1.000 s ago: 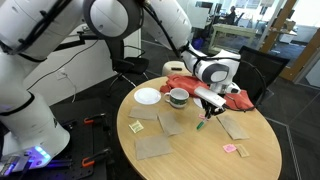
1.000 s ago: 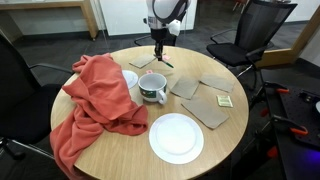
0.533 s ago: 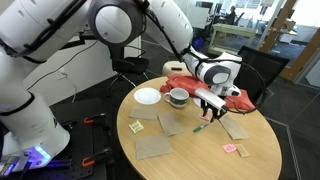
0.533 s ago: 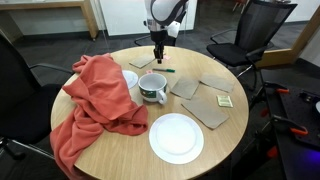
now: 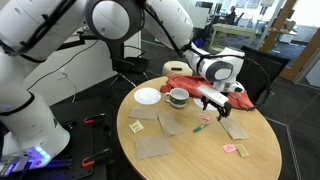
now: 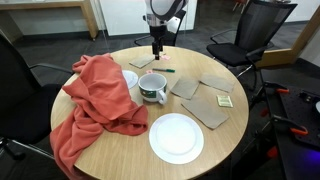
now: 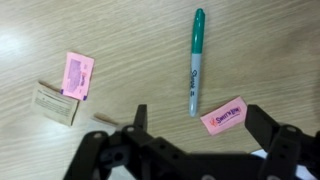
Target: Remove the pen from the white mug
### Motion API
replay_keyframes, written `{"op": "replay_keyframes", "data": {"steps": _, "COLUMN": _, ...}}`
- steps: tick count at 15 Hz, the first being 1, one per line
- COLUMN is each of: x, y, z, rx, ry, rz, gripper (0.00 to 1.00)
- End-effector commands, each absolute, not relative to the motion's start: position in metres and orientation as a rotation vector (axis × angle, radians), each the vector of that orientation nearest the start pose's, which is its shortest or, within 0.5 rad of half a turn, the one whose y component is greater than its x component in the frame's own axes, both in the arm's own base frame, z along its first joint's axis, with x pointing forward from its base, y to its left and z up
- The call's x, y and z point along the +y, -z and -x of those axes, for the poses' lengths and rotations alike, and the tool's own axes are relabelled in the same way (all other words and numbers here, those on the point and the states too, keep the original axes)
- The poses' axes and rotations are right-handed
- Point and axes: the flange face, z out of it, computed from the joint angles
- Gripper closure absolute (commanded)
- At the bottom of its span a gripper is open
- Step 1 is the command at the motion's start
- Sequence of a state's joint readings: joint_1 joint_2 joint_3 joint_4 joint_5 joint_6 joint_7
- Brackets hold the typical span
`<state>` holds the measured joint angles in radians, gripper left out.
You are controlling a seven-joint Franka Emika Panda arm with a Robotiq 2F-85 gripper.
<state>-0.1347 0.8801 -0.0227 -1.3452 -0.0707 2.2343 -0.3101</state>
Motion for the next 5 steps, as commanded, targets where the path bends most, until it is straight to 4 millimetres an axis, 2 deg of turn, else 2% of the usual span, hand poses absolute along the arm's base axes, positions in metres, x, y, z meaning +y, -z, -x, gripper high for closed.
{"op": "replay_keyframes", "data": {"steps": 1, "x": -0.1148, "y": -0.2008, "z": -0.7316, "rx": -0.328, "ry": -0.008, "rz": 3.199, "gripper": 0.00}}
{"op": "replay_keyframes", "data": {"steps": 5, "x": -0.1144, "y": -0.2093, "z": -0.7298, "rx": -0.328, "ry": 0.000, "rz": 3.200, "gripper": 0.00}}
